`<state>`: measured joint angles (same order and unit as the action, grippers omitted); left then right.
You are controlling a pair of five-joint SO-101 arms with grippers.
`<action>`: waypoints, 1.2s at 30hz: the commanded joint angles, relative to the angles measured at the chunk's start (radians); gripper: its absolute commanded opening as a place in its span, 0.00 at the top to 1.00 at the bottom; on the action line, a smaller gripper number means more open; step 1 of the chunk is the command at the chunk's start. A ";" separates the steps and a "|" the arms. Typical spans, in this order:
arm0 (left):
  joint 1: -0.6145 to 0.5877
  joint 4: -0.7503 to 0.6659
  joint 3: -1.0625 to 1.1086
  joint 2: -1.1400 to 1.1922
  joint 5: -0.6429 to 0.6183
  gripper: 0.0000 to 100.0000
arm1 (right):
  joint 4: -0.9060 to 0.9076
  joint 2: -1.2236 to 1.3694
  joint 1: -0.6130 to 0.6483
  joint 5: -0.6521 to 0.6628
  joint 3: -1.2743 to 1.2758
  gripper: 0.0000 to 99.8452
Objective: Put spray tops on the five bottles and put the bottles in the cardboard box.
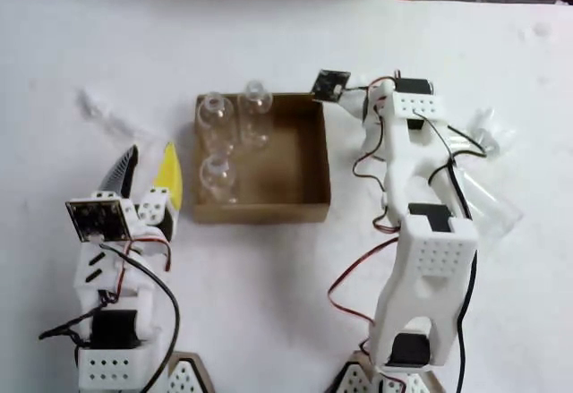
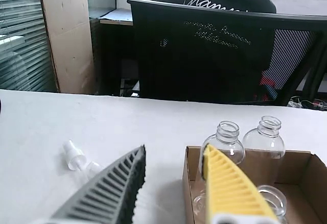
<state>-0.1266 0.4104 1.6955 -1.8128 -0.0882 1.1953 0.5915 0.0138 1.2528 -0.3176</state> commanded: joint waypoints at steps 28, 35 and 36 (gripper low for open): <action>0.005 -0.021 -0.003 -0.008 -0.008 0.82 | 0.186 -0.058 -0.027 0.334 -0.161 0.84; 0.005 -0.021 -0.003 -0.008 -0.008 0.82 | 0.171 -0.013 -0.036 0.348 -0.163 0.84; 0.005 -0.021 -0.003 -0.008 -0.008 0.82 | 0.162 -0.002 -0.036 0.348 -0.163 0.84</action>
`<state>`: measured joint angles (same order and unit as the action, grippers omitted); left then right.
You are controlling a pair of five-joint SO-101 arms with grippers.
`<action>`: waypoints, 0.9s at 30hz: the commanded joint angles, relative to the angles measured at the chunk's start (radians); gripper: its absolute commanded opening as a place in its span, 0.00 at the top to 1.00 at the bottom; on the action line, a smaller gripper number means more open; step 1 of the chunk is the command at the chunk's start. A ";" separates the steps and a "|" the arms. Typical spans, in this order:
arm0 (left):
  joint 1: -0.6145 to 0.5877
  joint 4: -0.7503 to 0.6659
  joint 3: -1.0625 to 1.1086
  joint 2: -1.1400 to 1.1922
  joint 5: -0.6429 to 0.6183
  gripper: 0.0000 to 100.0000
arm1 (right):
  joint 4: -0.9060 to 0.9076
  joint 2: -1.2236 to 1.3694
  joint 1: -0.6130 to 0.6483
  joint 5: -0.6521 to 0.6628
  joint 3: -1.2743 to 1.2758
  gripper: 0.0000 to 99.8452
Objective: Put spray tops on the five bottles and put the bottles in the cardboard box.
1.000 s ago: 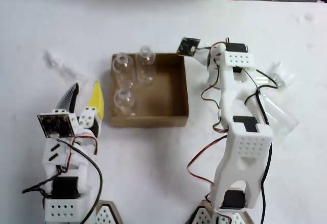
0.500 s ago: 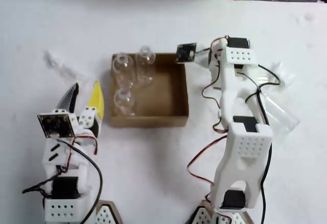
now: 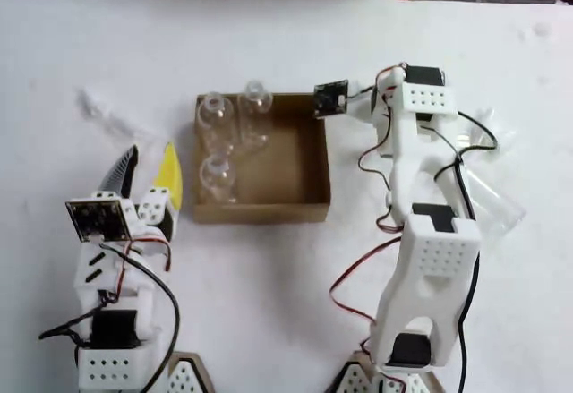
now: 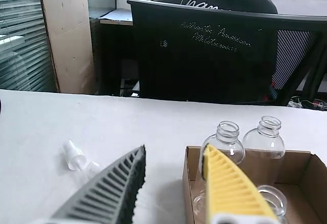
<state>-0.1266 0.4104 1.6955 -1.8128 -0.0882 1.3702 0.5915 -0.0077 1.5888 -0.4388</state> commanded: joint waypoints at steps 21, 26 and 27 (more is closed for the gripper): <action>0.005 -0.021 -0.003 -0.008 -0.008 0.82 | -0.039 0.016 -0.047 0.038 -0.037 0.84; 0.005 -0.021 -0.003 -0.008 -0.008 0.82 | -0.048 0.016 -0.044 0.038 -0.037 0.84; 0.005 -0.021 -0.003 -0.008 -0.008 0.82 | -0.061 0.016 -0.044 0.037 -0.032 0.84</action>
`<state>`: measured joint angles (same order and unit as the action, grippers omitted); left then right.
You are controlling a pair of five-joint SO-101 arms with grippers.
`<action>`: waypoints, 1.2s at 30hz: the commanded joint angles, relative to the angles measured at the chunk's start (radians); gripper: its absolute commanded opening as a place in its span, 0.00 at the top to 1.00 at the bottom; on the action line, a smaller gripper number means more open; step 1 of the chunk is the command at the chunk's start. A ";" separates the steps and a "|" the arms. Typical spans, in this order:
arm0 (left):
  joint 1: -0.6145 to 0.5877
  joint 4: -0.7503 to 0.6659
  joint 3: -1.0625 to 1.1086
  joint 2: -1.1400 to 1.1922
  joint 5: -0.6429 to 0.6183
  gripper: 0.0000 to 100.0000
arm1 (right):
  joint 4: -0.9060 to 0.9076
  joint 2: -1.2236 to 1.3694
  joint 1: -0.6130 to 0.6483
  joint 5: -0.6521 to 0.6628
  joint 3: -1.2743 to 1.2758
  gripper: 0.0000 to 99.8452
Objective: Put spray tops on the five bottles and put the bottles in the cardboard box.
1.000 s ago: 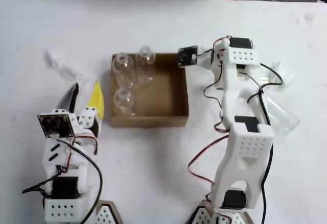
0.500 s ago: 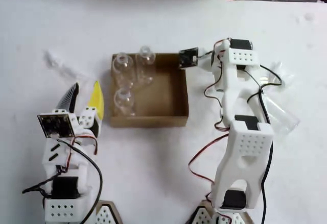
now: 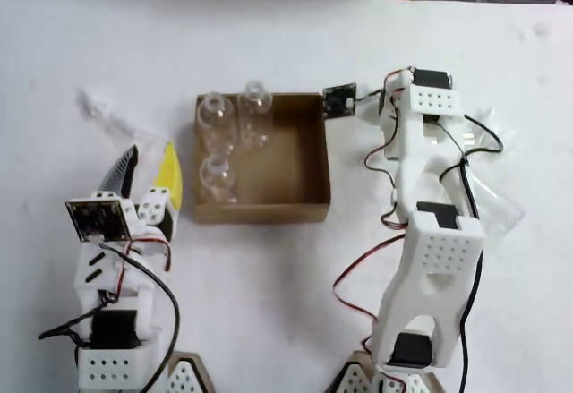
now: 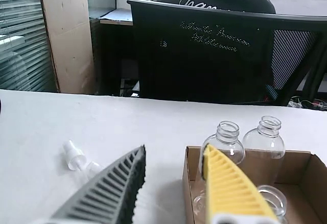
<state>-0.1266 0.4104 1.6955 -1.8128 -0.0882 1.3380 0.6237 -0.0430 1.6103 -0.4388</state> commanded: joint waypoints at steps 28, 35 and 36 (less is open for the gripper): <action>0.008 -0.021 -0.003 -0.008 -0.008 0.82 | -0.054 -0.073 -0.002 -0.130 -0.040 0.97; 0.033 -0.021 -0.003 -0.007 0.035 0.82 | -0.048 -0.209 -0.002 -0.269 -0.032 0.97; 0.031 -0.021 -0.003 -0.007 0.034 0.82 | -0.048 -0.222 -0.002 -0.302 -0.032 0.97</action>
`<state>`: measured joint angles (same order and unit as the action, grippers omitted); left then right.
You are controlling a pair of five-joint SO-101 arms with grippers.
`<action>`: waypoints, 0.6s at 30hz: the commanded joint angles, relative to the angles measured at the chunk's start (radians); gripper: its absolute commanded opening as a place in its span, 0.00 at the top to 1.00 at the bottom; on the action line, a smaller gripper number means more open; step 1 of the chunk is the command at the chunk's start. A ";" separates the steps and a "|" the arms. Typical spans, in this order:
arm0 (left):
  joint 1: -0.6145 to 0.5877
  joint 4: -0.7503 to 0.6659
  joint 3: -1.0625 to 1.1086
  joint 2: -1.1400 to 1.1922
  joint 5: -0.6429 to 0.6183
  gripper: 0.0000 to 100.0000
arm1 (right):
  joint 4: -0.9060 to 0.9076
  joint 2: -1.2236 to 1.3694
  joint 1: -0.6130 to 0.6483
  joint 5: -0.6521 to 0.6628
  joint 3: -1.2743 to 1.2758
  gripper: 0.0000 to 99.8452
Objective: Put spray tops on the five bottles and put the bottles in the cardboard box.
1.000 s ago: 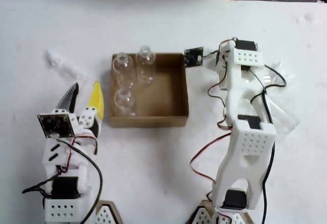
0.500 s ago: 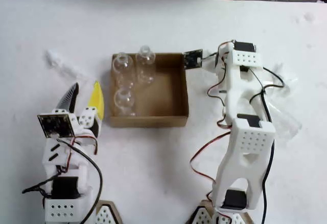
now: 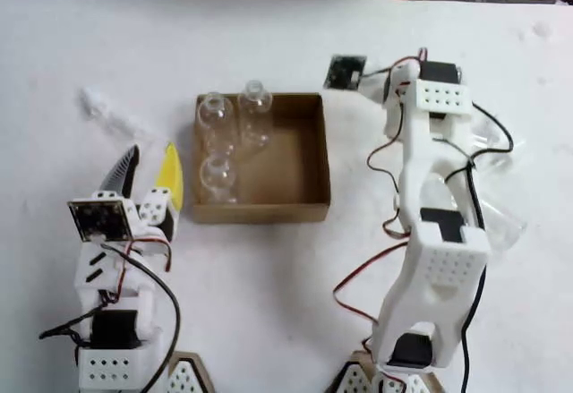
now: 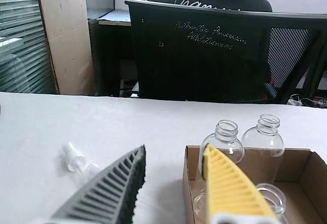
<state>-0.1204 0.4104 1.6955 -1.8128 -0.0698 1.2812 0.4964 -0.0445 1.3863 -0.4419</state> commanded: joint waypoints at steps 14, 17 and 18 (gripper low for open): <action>0.019 -0.021 -0.003 -0.007 0.015 0.82 | 0.157 -0.375 0.068 -0.427 -0.029 0.98; 0.019 -0.021 -0.003 -0.007 0.015 0.82 | 0.157 -0.441 0.081 -0.494 -0.028 0.98; 0.019 -0.021 -0.003 -0.007 0.015 0.82 | 0.157 -0.461 0.082 -0.520 -0.028 0.98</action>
<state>-0.1112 0.4104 1.6955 -1.8128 -0.0667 1.4346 0.1343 0.0215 0.9352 -0.4419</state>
